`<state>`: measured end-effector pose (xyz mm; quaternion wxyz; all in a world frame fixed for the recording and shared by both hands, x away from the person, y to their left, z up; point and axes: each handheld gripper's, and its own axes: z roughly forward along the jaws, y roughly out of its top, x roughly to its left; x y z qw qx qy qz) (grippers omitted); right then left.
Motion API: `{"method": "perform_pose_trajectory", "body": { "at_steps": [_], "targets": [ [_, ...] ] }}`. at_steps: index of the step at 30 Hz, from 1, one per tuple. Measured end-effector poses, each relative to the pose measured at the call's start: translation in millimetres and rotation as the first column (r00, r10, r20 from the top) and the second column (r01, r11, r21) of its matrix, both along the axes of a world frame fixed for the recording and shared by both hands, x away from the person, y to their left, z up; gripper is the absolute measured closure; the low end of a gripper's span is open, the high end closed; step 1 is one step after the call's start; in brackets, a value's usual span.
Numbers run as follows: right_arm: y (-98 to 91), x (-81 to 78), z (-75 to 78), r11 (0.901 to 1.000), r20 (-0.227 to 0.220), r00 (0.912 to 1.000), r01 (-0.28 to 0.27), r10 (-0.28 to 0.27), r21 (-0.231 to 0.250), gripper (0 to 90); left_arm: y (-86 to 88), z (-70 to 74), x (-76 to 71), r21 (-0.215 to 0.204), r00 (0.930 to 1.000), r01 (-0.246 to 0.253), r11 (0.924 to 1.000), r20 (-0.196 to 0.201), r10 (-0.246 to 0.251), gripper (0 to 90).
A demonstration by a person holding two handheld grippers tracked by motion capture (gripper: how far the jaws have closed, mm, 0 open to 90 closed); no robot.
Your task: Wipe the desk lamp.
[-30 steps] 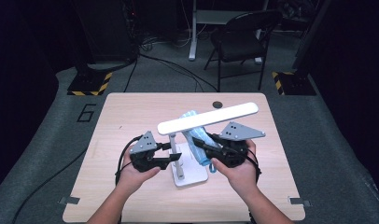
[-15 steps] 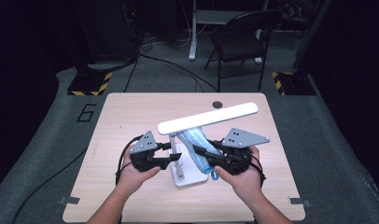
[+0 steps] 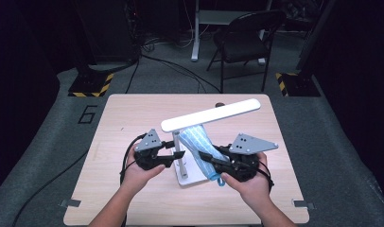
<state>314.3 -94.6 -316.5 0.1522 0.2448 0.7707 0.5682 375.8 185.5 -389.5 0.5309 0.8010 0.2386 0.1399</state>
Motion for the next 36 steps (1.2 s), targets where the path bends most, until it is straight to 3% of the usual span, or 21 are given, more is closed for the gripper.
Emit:
{"method": "perform_pose_trajectory", "body": {
  "at_steps": [13, 23, 36],
  "targets": [
    [5.8, -15.6, 19.7, 0.9981, 0.05, 0.9969, -0.061, 0.061, -0.003, 69.2, -1.1, 0.1, 0.2, -0.003, 1.0, -0.003, 1.0, -0.003, 0.003, 52.9],
    [7.2, -11.9, 25.7, 0.9963, 0.023, 0.9966, -0.08, 0.079, 0.031, 69.2, -0.5, 0.0, 1.0, -0.004, 1.0, 0.0, 1.0, 0.002, 0.0, 52.9],
    [4.3, -11.8, 44.5, 0.9929, 0.034, 0.9947, -0.099, 0.097, 0.067, 69.1, -0.8, 0.3, 1.1, -0.003, 1.0, -0.001, 1.0, 0.003, 0.001, 52.8]
  ]
}}
